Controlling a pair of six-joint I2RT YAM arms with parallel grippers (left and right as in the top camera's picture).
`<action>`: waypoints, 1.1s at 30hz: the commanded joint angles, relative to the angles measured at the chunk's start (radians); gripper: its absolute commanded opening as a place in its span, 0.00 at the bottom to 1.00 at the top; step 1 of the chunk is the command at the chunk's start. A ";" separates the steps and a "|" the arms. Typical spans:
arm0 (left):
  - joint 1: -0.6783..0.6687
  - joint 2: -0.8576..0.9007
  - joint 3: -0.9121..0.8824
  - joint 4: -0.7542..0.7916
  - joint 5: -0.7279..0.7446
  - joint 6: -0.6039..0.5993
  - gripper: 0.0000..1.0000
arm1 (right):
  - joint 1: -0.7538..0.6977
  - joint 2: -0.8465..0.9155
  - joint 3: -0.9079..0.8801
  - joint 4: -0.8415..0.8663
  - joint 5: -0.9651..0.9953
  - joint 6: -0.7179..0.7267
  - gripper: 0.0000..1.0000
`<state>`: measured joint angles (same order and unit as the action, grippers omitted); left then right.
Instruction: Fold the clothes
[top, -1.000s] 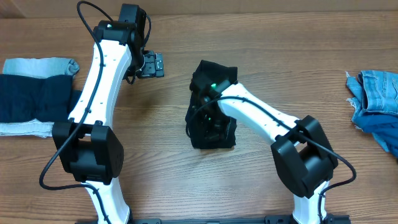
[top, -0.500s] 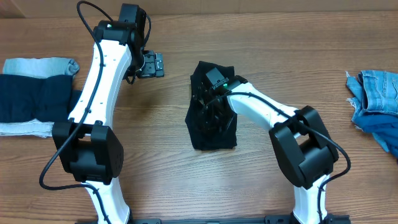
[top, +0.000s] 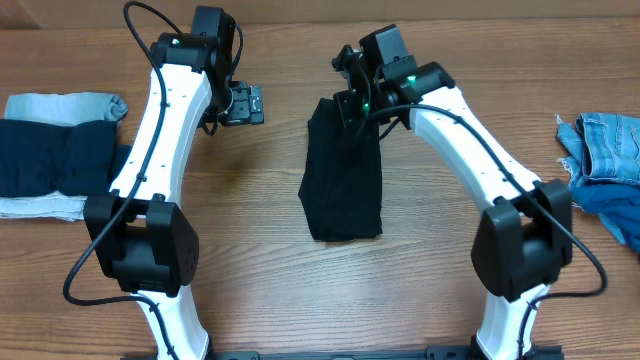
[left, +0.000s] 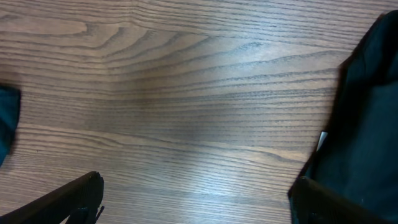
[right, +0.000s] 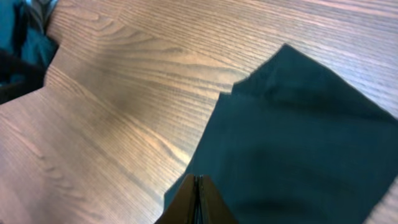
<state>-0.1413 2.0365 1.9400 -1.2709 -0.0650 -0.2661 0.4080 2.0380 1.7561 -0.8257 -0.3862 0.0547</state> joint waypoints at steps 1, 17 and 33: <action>0.003 0.002 0.008 0.001 -0.013 0.005 1.00 | 0.008 0.119 -0.013 0.097 0.007 0.031 0.04; 0.003 0.002 0.008 0.001 -0.013 0.004 1.00 | -0.052 0.018 0.260 -0.338 0.097 0.121 0.05; 0.003 0.002 0.008 0.001 -0.013 0.004 1.00 | 0.245 0.010 -0.214 -0.420 -0.045 0.051 0.04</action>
<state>-0.1413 2.0365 1.9400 -1.2713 -0.0650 -0.2661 0.6285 2.0415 1.6199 -1.2991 -0.3927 0.1085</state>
